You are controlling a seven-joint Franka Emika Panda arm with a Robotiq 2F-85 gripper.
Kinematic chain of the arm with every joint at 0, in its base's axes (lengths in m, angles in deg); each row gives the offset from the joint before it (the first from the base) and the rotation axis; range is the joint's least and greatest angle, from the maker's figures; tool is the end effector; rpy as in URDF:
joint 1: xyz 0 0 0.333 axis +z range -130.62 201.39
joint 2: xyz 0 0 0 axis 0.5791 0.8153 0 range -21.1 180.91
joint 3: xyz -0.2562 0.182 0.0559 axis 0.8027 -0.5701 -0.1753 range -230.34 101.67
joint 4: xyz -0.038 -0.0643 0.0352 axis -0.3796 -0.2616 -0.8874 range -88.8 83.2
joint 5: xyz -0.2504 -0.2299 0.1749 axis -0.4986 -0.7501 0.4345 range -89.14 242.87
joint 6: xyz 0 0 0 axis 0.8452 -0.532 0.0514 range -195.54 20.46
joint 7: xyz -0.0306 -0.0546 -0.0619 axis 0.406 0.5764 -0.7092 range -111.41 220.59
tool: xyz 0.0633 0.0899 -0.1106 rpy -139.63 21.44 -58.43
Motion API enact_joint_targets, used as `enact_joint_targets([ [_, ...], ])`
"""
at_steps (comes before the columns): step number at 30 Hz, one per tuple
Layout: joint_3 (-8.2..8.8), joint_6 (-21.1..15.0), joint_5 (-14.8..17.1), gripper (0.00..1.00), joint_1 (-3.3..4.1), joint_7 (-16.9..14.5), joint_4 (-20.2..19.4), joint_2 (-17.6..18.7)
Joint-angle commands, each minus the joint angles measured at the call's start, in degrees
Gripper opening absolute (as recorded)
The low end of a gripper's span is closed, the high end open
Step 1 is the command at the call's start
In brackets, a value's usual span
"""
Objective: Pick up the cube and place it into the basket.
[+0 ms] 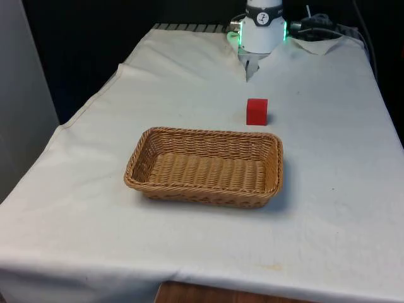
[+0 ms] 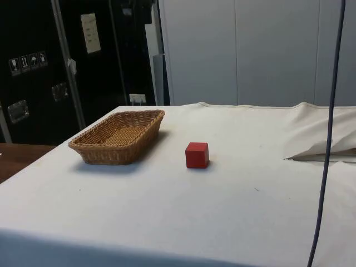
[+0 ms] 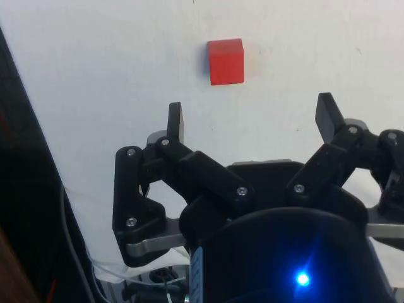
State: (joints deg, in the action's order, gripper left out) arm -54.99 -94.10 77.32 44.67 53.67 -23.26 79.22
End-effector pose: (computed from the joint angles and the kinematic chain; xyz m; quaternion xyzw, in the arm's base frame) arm 0.5560 0.0001 0.4546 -0.9994 -0.0060 -0.0329 0.0045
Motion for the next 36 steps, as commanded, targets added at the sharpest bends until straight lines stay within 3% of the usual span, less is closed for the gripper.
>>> enact_joint_targets([
  [1, 0.00, -0.40, -0.17, 1.00, 0.06, 0.06, -0.86, -0.86],
  [9, 0.00, -0.40, 0.00, 1.00, 0.06, -0.17, -2.69, -2.46],
  [11, -0.06, -2.18, -0.29, 1.00, 0.11, -0.17, -4.93, -4.41],
  [21, -0.06, -4.13, -0.11, 1.00, 0.23, -0.92, -9.11, -7.96],
  [36, 0.00, -3.04, -0.34, 1.00, 0.23, -3.21, -11.57, -10.08],
])
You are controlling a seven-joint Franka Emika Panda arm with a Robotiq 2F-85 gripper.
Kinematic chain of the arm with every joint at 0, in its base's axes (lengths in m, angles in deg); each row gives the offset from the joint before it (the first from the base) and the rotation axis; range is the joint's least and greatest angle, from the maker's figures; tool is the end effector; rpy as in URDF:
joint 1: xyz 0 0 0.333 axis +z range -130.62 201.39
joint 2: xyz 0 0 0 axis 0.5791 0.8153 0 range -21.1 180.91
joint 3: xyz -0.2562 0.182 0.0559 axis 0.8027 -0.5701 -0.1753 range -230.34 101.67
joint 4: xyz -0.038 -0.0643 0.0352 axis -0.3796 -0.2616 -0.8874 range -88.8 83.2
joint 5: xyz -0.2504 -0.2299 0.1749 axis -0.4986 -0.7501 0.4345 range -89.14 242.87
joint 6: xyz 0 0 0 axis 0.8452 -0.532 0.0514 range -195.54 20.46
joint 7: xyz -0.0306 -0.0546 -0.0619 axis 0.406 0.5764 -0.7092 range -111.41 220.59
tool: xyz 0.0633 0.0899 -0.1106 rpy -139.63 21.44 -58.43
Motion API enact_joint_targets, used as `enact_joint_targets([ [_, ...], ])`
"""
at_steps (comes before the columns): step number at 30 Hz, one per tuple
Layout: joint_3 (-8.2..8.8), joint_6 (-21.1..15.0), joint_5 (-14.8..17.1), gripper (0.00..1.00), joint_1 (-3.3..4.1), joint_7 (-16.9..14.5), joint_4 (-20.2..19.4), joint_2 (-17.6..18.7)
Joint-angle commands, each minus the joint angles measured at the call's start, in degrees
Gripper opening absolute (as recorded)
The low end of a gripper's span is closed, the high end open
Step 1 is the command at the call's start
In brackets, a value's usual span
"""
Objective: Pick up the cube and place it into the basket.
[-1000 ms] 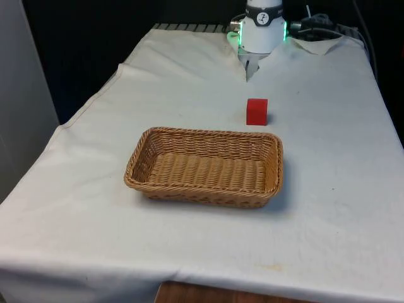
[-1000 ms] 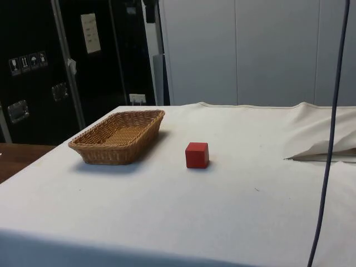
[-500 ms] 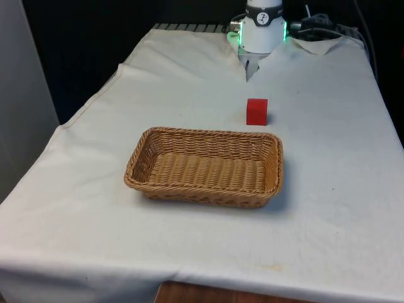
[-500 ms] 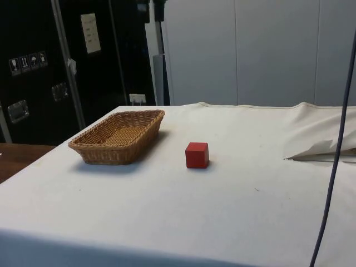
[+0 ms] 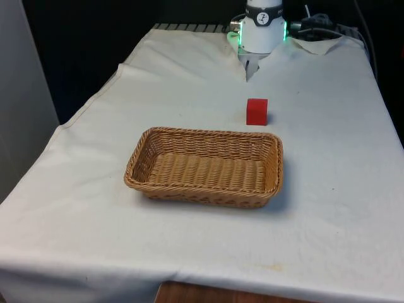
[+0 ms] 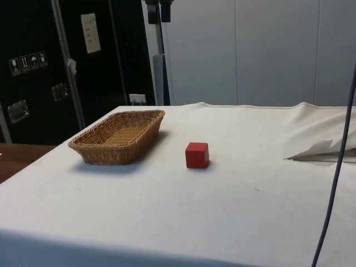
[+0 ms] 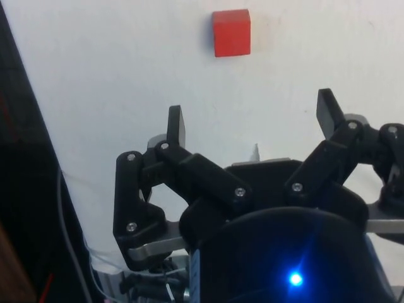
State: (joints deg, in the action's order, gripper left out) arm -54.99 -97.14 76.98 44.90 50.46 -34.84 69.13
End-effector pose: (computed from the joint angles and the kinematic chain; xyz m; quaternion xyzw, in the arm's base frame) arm 0.5016 -0.0006 0.4551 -0.9981 -0.0378 -0.0457 0.0147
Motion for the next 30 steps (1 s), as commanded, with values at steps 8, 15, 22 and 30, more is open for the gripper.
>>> enact_joint_targets([
  [8, -0.23, 1.55, -2.52, 1.00, 0.00, -1.43, -1.72, -2.01],
  [15, -0.40, 3.04, -4.35, 1.00, 0.00, -1.83, -2.18, -2.58],
  [22, -0.34, 4.58, -6.59, 1.00, -0.11, -2.01, -3.38, -3.72],
  [30, 0.17, 5.56, -8.25, 1.00, -0.23, -1.43, -5.21, -5.33],
])
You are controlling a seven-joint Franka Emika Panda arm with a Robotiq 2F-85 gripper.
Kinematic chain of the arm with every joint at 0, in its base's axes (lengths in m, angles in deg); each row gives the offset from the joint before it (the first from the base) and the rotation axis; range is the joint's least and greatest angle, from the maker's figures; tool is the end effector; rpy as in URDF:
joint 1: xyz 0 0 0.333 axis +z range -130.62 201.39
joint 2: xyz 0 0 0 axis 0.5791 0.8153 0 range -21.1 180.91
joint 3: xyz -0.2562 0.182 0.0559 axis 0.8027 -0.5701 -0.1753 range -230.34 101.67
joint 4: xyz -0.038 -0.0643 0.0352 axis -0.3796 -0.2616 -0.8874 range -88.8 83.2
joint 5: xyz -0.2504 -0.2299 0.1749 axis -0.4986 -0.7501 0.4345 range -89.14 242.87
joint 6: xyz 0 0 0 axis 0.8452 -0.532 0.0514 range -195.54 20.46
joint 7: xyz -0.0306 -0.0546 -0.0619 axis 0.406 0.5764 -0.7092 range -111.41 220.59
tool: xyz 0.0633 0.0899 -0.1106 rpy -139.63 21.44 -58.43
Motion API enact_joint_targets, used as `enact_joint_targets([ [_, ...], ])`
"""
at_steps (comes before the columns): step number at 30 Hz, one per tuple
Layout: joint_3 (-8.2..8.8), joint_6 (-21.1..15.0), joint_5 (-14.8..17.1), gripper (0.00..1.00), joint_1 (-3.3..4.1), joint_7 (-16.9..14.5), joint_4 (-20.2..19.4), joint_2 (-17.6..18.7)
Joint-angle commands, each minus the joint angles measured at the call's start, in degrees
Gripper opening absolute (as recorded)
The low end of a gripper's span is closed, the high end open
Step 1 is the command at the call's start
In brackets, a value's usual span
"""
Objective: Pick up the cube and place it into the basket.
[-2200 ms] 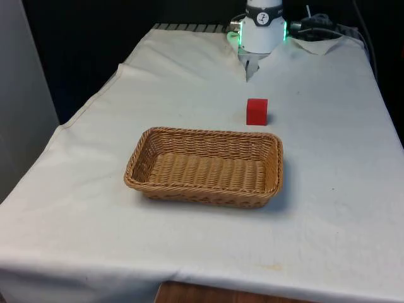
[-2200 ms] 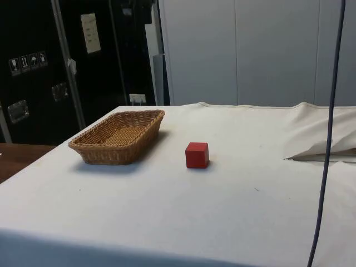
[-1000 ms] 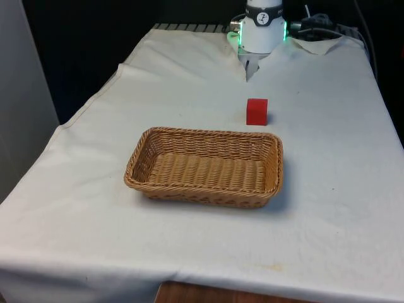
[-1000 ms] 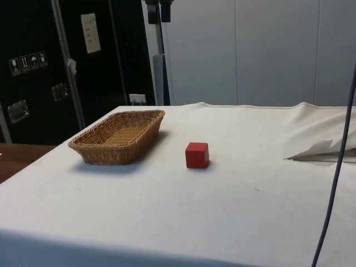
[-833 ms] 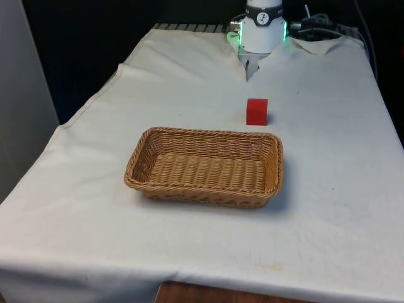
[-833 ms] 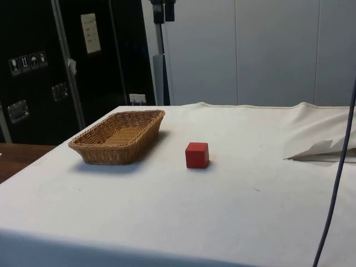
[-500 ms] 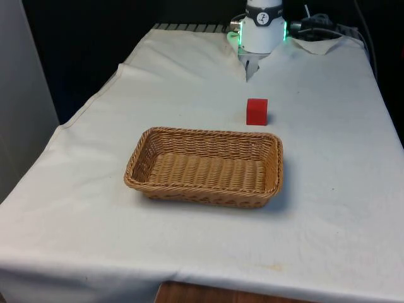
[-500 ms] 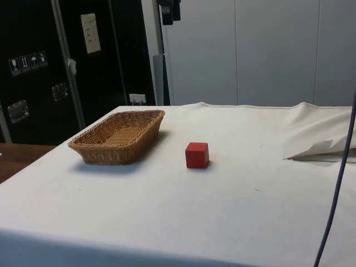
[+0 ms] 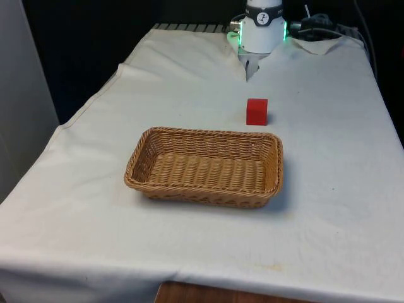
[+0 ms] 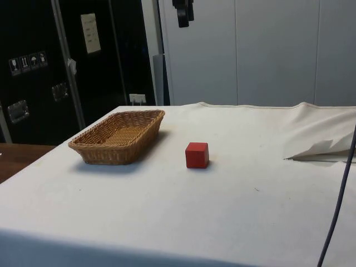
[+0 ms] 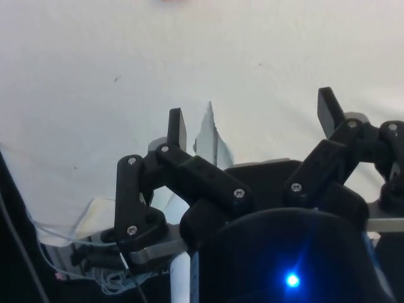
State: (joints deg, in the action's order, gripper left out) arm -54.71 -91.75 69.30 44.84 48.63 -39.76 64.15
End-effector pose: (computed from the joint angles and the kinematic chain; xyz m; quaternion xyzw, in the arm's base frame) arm 0.4594 -0.0186 0.4469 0.9962 0.0775 -0.0033 0.0386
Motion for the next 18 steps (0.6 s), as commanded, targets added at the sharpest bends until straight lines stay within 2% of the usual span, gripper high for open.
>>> enact_joint_targets([
  [1, -0.06, 0.23, -0.63, 1.00, -0.23, 0.57, -0.40, -0.46],
  [6, 0.11, 0.34, -0.80, 1.00, -0.34, 1.49, -0.69, -0.57],
  [7, 0.17, 0.11, -0.46, 1.00, -0.17, 1.09, -0.52, -0.29],
  [9, 0.23, 0.40, -0.74, 1.00, -0.40, 2.01, -0.74, -0.57],
  [17, 0.69, 0.29, -0.46, 1.00, -0.23, 3.09, -0.69, -0.29],
  [18, 0.74, 0.46, -0.63, 1.00, -0.40, 3.55, -0.86, -0.57],
])
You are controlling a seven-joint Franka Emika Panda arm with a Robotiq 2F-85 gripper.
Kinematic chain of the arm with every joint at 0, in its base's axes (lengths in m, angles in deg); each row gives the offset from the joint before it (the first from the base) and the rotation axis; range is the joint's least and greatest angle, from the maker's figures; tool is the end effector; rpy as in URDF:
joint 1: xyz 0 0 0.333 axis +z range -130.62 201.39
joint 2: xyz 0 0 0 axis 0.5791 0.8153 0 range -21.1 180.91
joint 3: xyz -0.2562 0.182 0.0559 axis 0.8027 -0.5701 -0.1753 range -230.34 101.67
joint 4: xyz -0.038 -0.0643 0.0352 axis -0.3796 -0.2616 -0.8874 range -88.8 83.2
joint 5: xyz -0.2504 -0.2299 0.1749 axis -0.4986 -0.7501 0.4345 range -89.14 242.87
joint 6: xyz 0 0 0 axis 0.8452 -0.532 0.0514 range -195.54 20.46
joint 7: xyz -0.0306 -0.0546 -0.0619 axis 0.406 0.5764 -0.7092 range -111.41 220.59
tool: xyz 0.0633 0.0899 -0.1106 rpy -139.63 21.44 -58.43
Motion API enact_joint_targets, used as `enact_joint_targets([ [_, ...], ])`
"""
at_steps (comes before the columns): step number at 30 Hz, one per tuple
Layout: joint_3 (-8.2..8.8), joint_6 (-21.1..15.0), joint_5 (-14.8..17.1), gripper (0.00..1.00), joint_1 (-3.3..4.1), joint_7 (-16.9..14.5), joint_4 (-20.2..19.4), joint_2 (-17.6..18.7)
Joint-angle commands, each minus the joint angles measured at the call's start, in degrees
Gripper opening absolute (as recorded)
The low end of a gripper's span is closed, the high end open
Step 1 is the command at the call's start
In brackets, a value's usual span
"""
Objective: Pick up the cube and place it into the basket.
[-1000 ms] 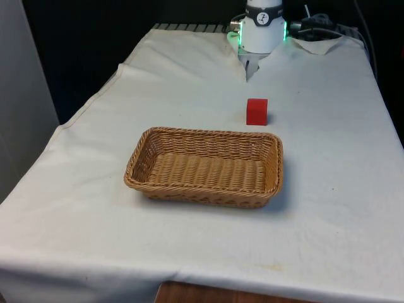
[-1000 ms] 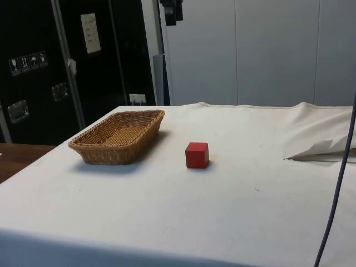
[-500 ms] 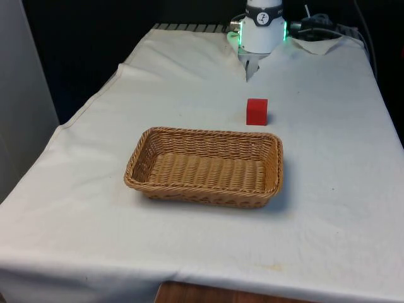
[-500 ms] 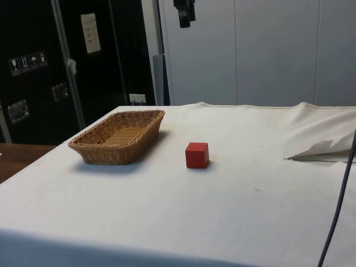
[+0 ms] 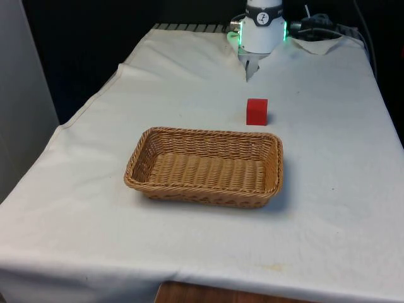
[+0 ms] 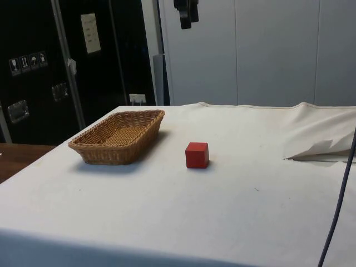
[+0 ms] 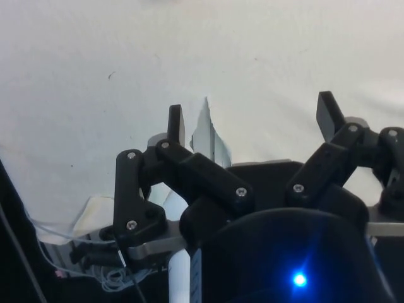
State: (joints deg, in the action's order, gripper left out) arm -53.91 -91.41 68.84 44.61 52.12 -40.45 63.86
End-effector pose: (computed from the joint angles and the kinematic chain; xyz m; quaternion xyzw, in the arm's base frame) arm 0.4550 -0.0278 0.4428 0.9984 0.0402 -0.0092 0.0398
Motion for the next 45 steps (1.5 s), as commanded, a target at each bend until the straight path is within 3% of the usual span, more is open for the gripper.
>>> enact_joint_targets([
  [1, 0.06, 0.17, -0.11, 1.00, -0.17, 0.34, -0.23, -0.34],
  [17, 0.34, 0.00, 0.06, 1.00, 0.00, 0.80, 0.00, 0.00],
  [32, -1.60, -0.06, 0.06, 1.00, 0.63, 4.01, -0.29, 0.23],
  [45, -1.26, -1.38, 1.26, 1.00, 0.63, 3.84, -1.43, 0.52],
])
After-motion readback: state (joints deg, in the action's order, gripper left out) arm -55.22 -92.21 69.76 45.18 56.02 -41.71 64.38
